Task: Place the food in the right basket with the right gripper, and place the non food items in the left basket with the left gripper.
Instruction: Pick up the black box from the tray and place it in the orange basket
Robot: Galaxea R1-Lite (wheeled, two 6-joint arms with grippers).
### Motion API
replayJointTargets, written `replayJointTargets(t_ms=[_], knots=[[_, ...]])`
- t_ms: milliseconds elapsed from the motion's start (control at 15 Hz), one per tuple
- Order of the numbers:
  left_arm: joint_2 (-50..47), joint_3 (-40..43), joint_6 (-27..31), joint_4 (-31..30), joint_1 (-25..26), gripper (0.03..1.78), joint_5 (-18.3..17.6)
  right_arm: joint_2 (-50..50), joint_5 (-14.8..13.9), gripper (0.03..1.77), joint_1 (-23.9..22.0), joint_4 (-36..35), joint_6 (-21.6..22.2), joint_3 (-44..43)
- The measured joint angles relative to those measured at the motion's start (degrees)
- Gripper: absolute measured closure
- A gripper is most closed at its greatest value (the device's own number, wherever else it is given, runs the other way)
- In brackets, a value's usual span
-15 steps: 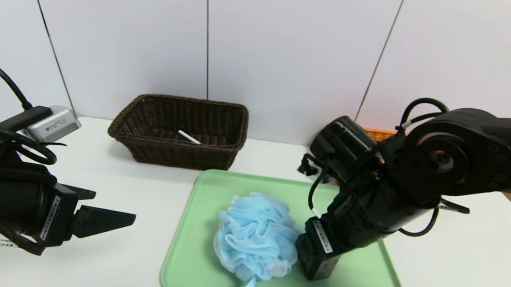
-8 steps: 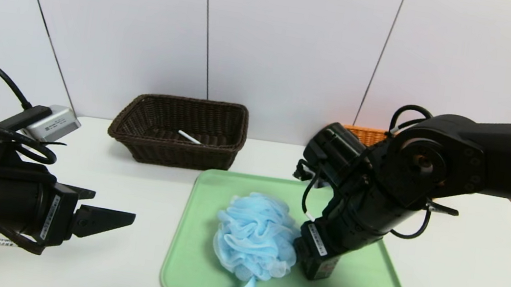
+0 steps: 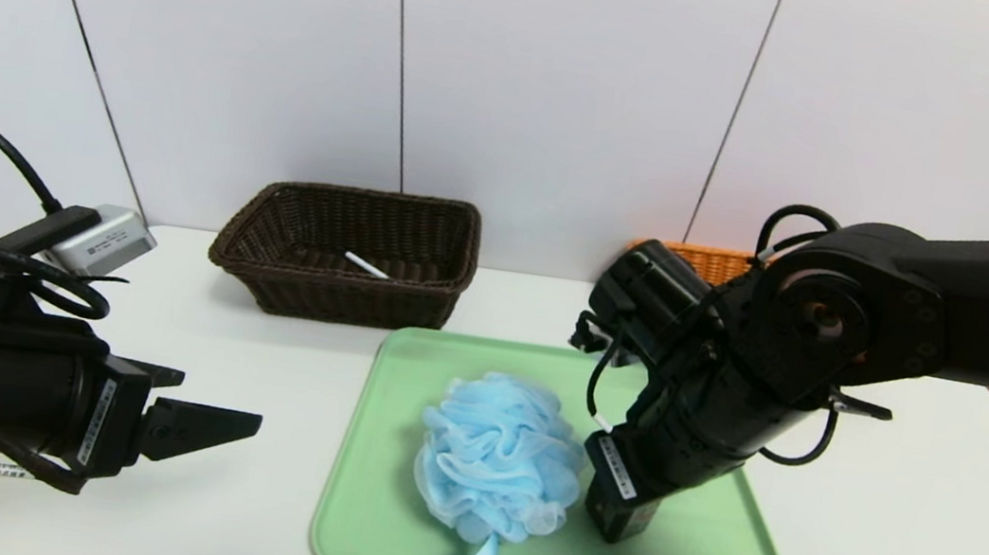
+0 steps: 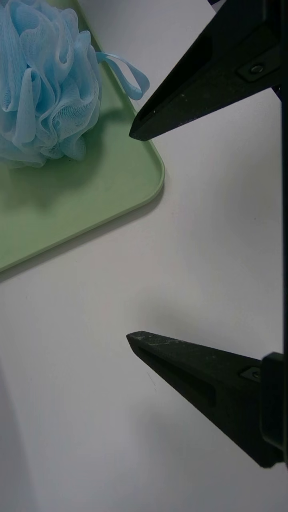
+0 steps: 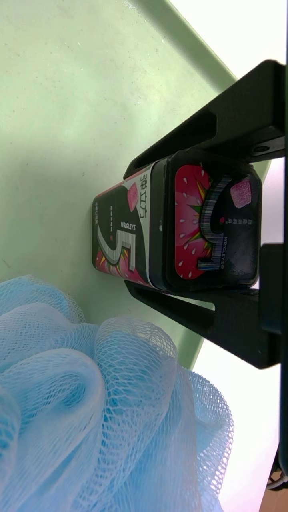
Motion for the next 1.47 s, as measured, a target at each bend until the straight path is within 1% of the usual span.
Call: replayJointTargets(t_ms=[333, 533, 667, 733, 867, 933, 1067, 1200, 1467], knots=[[-0.1, 0.1, -0.1, 0.0, 0.0, 0.12, 0.0, -1.2, -0.1, 1.0, -0.2, -0.1, -0.1, -0.2], [-0.2, 0.2, -0.1, 0.0, 0.0, 0.12, 0.0, -4.4, -0.5, 1.0, -1.3, -0.5, -0.2, -1.1], [-0.2, 0.2, 0.0, 0.0, 0.0, 0.12, 0.0, -7.5, -1.1, 1.0, -2.7, -2.5, -0.4, -1.8], [-0.2, 0.1, 0.0, 0.0, 0.0, 0.12, 0.0, -9.2, -1.7, 1.0, -4.0, -5.4, -0.5, -2.2], [-0.2, 0.0, 0.0, 0.0, 0.0, 0.12, 0.0, -11.5, -4.0, 1.0, -6.7, -10.3, -0.8, -2.5], [-0.2, 0.0, 0.0, 0.0, 0.0, 0.12, 0.0, -12.2, -4.5, 1.0, -8.0, -12.0, -1.0, -2.6], [-0.2, 0.0, 0.0, 0.0, 0.0, 0.12, 0.0, -13.0, -4.6, 1.0, -10.6, -14.5, -1.5, -3.6], [-0.2, 0.0, -0.1, 0.0, 0.0, 0.12, 0.0, -12.9, -4.6, 1.0, -13.6, -15.8, -1.7, -6.6], [-0.2, 0.1, -0.1, 0.0, 0.0, 0.12, 0.0, -8.5, -4.6, 1.0, -20.1, -16.4, -1.7, -13.9]])
